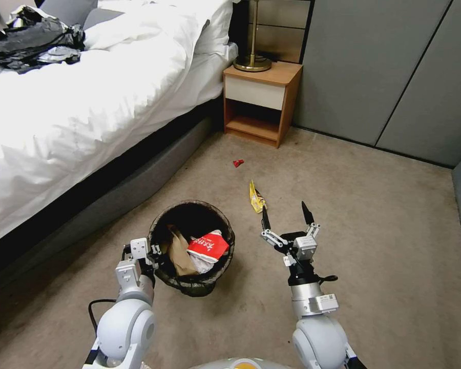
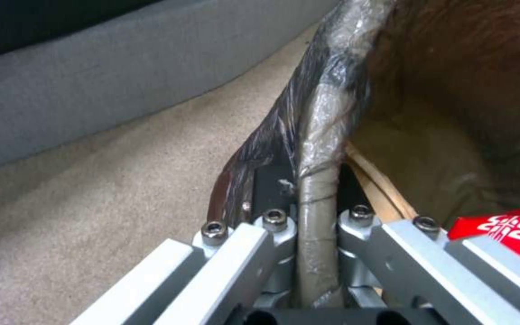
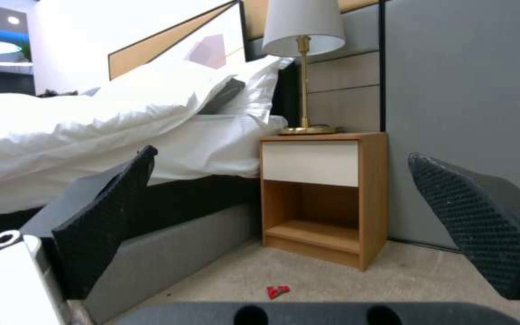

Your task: Pick up the trash bin, then pick up the garbage from the floor and place it into the trash bin.

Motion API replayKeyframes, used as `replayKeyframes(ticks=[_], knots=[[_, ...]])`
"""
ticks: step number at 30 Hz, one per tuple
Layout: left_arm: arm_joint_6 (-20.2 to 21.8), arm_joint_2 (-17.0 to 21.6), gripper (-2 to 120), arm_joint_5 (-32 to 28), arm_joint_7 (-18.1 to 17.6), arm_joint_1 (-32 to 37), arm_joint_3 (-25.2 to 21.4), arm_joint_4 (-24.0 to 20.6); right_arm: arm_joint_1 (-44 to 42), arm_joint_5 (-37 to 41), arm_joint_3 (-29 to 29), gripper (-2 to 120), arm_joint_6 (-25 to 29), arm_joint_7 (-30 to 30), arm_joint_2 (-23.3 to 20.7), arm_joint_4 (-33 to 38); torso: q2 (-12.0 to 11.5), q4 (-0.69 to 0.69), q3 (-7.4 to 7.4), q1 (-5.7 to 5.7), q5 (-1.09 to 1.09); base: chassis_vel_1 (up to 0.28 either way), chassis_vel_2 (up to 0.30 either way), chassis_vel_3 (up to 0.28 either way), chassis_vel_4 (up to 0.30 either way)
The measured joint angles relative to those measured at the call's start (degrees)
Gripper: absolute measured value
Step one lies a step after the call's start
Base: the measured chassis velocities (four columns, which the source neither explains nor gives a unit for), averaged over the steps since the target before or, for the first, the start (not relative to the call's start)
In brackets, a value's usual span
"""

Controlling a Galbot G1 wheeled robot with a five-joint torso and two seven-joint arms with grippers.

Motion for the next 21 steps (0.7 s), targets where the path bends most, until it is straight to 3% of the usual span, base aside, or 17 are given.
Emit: replayKeyframes(ticks=[13, 21], knots=[[-0.06, 0.05, 0, 0.10, 0.04, 0.08, 0.04, -0.01, 0.08, 0.02, 0.51, 100, 0.03, 0.09, 0.09, -0.18, 0.00, 0.00, 0.00, -0.01, 0.00, -0.024, 0.031, 0.038, -0.023], [-0.15, 0.10, 0, 0.37, 0.07, 0.55, 0.04, -0.44, 0.13, 0.01, 0.70, 100, 0.07, 0.09, -0.11, 0.06, 0.00, 0.00, 0.00, 0.00, 0.01, -0.199, 0.226, 0.211, -0.207]])
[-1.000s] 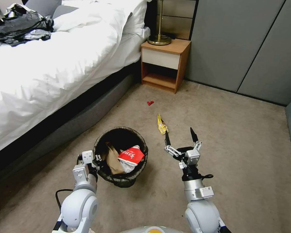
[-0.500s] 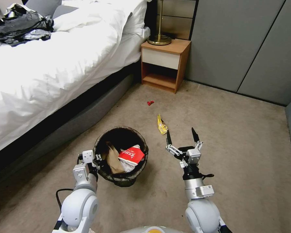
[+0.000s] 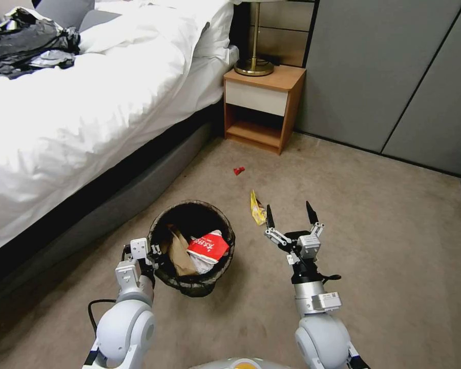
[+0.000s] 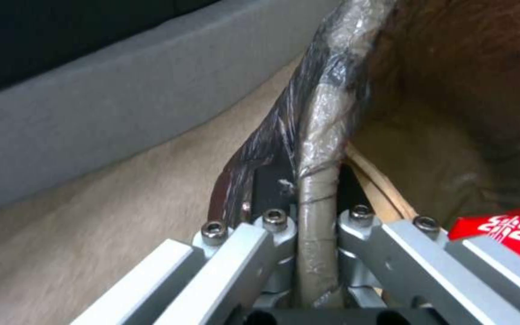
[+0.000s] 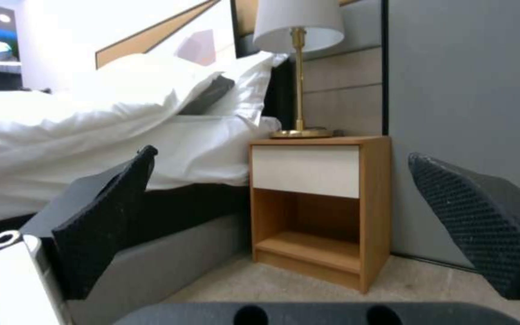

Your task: Pick up the trash bin, then pick up the garbage from the floor and place it into the trash bin.

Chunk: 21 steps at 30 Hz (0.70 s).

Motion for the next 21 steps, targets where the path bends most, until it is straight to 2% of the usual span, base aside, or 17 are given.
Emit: replayKeyframes(ticks=[11, 17, 21], knots=[[0.00, 0.30, 0, 0.05, 0.00, -0.02, 0.12, -0.28, 0.29, 0.09, 0.10, 100, 0.07, -0.05, -0.24, -0.03, 0.00, 0.00, 0.00, 0.00, -0.01, -0.316, 0.310, 0.319, -0.317], [0.01, 0.19, 0, 0.05, -0.04, -0.15, 0.09, -0.23, 0.65, 0.27, 0.09, 100, 2.21, -1.30, -0.18, -0.57, 0.00, 0.01, 0.01, 0.00, -0.01, -0.354, 0.344, 0.356, -0.338], [0.02, 0.10, 0, 0.05, -0.04, -0.27, 0.12, -0.07, 0.74, 0.18, 0.09, 100, 2.62, -1.55, -0.11, -0.85, 0.00, 0.00, 0.01, 0.01, -0.01, -0.204, 0.208, 0.140, -0.141]])
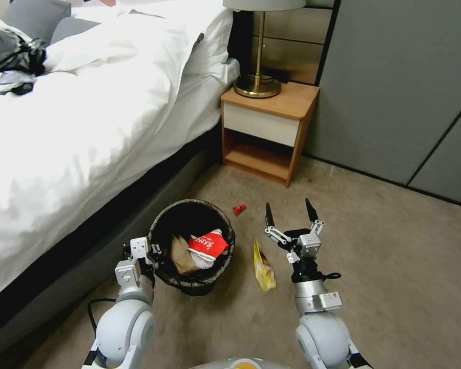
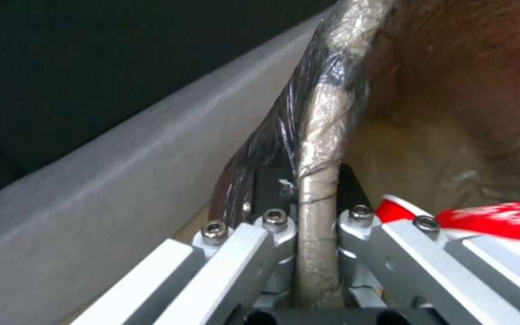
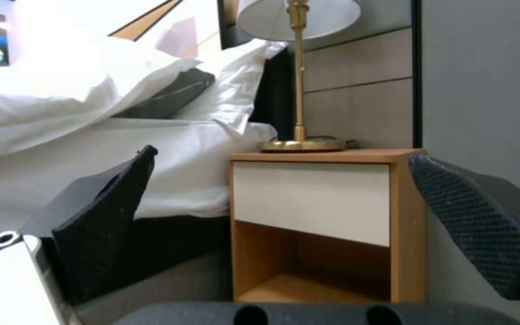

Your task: Pick up the trash bin, then pick up the garbage from the floor and place it into the trash bin.

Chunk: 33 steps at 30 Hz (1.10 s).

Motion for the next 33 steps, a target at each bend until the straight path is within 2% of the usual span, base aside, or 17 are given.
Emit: replayKeyframes(ticks=[18, 20, 23, 25, 28, 29, 32, 33], knots=[[0.11, -0.19, 0, 0.02, -0.04, -0.07, 0.24, 0.56, 0.41, -0.65, -0.65, 100, -2.08, 1.41, -1.06, -0.65, 0.00, 0.00, -0.02, -0.01, 0.00, 0.017, -0.005, -0.012, 0.011], [0.15, -0.14, 0, 0.01, -0.04, -0.07, 0.24, 0.56, 0.25, 0.32, -1.36, 100, -3.84, 2.00, -1.40, -0.25, 0.00, 0.00, -0.02, -0.01, 0.00, 0.000, 0.000, 0.000, 0.000], [0.22, 0.00, 0, -0.09, -0.04, -0.16, 0.24, 0.56, 0.44, 3.36, -3.39, 100, -9.22, 3.68, -2.75, 0.92, 0.00, 0.00, -0.02, -0.01, 0.00, 0.000, 0.000, 0.000, 0.000], [0.23, 0.00, 0, -0.13, -0.04, -0.16, 0.24, 0.55, 0.51, 3.62, -3.56, 100, -9.75, 3.89, -2.89, 0.97, 0.00, 0.00, -0.02, -0.01, -0.01, 0.000, 0.000, 0.000, 0.000], [0.27, 0.01, 0, -0.25, -0.04, 0.01, 0.30, 0.30, 1.87, 9.25, -6.06, 100, -17.60, 6.64, -5.28, 1.39, 0.00, 0.01, -0.02, -0.01, 0.00, 0.000, 0.000, 0.000, 0.000], [0.27, 0.01, 0, -0.25, -0.04, 0.01, 0.30, 0.30, 1.87, 9.25, -6.06, 100, -17.60, 6.64, -5.28, 1.39, 0.00, 0.01, -0.02, -0.01, 0.00, 0.000, 0.000, 0.000, 0.000], [0.27, 0.08, 0, -0.28, -0.04, 0.11, 0.31, 0.07, 3.17, 15.36, -7.46, 100, -25.07, 8.15, -8.16, 1.39, 0.00, 0.00, -0.01, -0.01, 0.01, 0.000, 0.000, 0.000, 0.000], [0.27, 0.08, 0, -0.28, -0.04, 0.11, 0.31, 0.07, 3.17, 15.36, -7.46, 100, -25.07, 8.15, -8.16, 1.39, 0.00, 0.00, -0.01, -0.01, 0.01, 0.000, 0.000, 0.000, 0.000]])
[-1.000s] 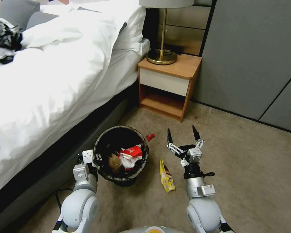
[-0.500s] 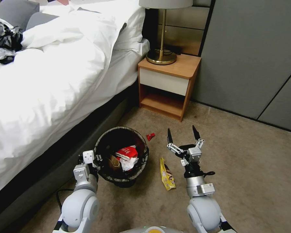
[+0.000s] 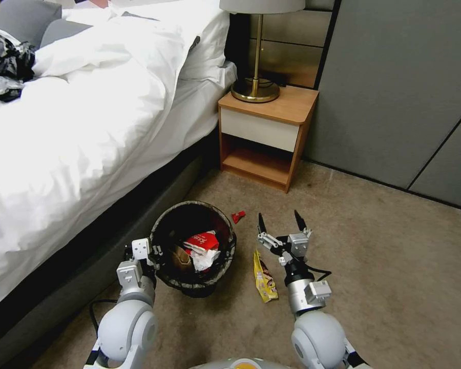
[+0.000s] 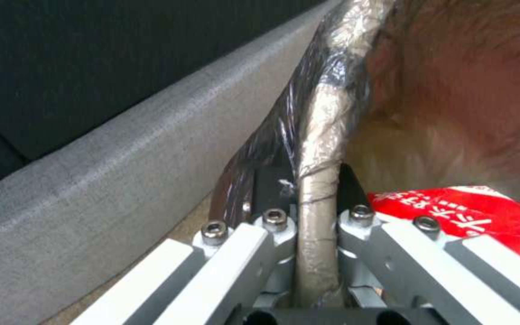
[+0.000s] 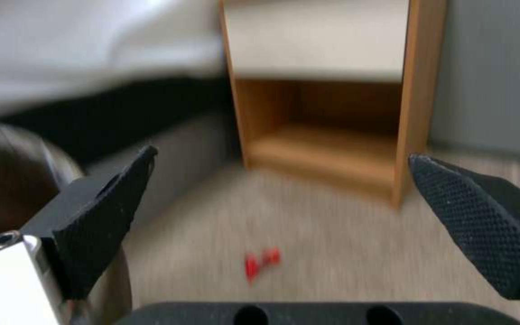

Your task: Pick up the trash bin, then pick up the garbage from the floor and place it into the trash bin.

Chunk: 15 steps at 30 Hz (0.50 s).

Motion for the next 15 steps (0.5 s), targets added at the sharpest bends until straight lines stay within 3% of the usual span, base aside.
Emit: replayKeyframes(ticks=[2, 8, 15], knots=[[0.00, -0.01, 0, 0.01, 0.00, 0.05, 0.03, -0.13, 1.36, 5.40, -1.44, 100, -7.05, 1.34, -4.15, -0.29, 0.00, 0.00, 0.00, 0.00, 0.00, 0.000, 0.000, 0.000, 0.000], [0.00, -0.26, 0, 0.14, 0.01, 0.16, 0.30, -0.23, 3.93, 13.46, -4.16, 100, -16.75, 3.54, -11.50, -2.61, 0.00, 0.00, 0.00, 0.00, 0.00, 0.000, 0.000, 0.000, 0.000], [0.01, -0.28, 0, 0.34, 0.02, 0.11, 0.59, -0.21, 6.42, 16.05, -7.63, 100, -20.83, 2.79, -14.15, -6.76, 0.00, -0.01, 0.01, 0.00, -0.01, 0.000, 0.000, 0.000, 0.000]])
